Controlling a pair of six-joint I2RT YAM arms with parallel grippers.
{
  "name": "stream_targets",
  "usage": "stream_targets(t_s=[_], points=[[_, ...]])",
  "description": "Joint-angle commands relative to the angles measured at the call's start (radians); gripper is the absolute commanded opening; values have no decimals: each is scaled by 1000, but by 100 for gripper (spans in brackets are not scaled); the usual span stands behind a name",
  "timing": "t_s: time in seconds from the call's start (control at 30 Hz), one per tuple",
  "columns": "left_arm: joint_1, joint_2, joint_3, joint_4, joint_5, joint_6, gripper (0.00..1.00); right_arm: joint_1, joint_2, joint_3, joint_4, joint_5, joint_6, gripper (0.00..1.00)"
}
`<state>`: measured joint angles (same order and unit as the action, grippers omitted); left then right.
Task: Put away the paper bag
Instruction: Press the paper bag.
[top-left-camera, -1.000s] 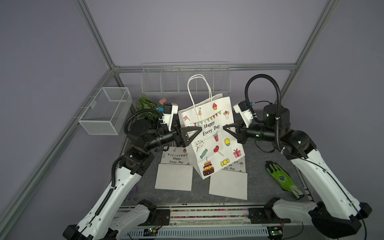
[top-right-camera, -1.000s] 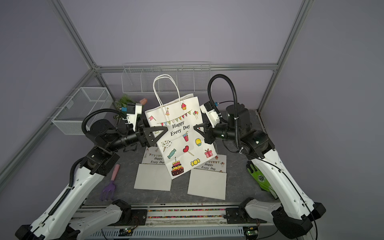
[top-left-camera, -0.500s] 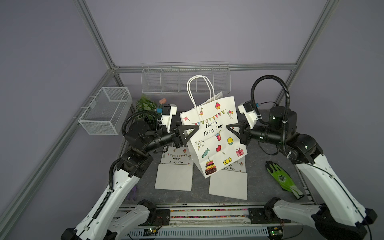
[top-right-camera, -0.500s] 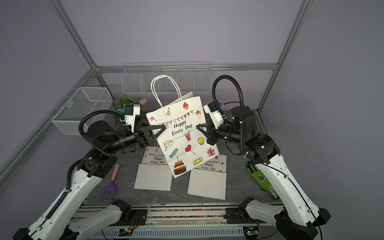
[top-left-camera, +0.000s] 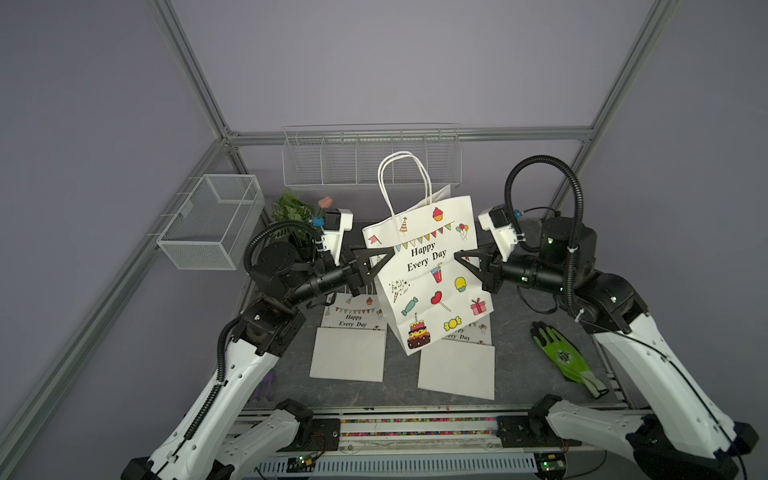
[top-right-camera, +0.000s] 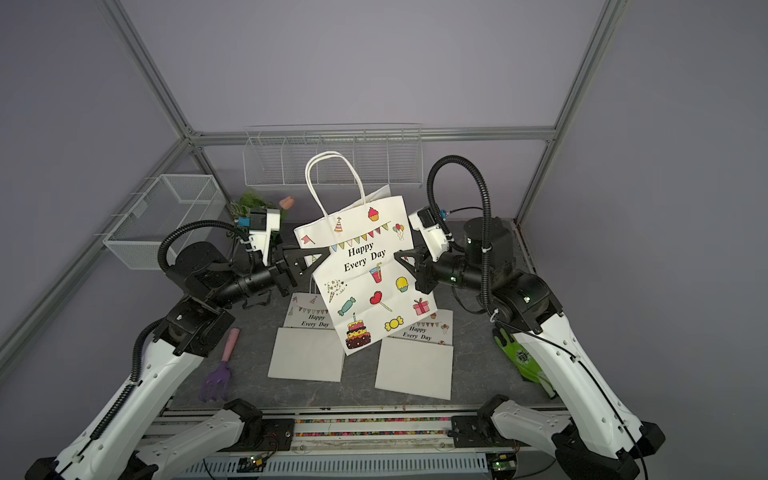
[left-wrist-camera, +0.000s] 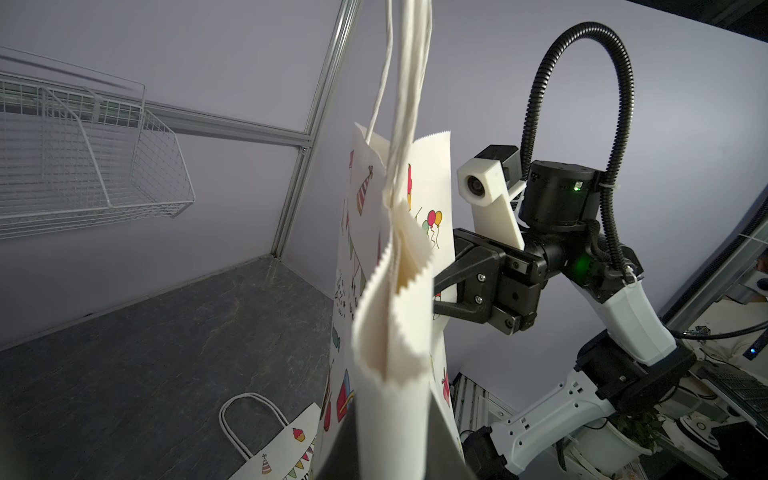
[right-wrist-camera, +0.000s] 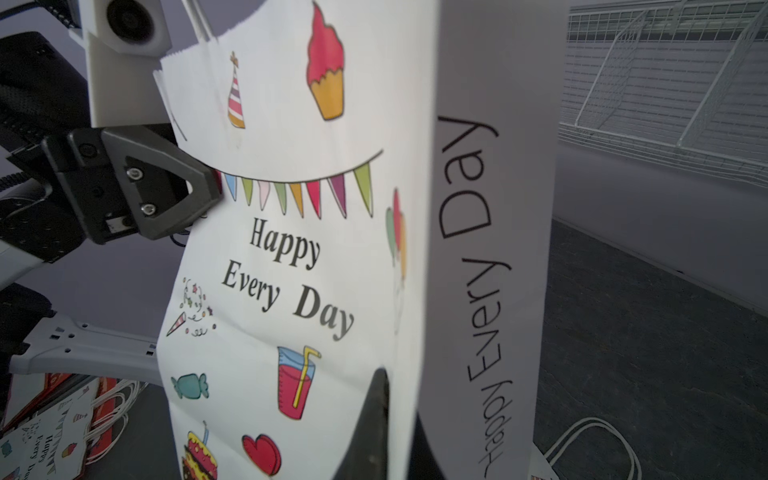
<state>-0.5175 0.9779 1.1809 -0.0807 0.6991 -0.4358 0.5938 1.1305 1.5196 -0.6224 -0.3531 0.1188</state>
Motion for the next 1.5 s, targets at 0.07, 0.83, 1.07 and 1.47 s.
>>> stream_targets(t_s=[0.07, 0.83, 1.07, 1.47], points=[[-3, -8, 2, 9, -12, 10, 42, 2, -18, -27, 56, 3, 14, 7], [-2, -15, -10, 46, -5, -9, 23, 10, -7, -40, 61, 1, 22, 9], [23, -28, -4, -12, -15, 28, 13, -2, -23, -5, -8, 21, -30, 44], [148, 196, 40, 226, 368, -115, 7, -201, -20, 36, 122, -366, 28, 58]])
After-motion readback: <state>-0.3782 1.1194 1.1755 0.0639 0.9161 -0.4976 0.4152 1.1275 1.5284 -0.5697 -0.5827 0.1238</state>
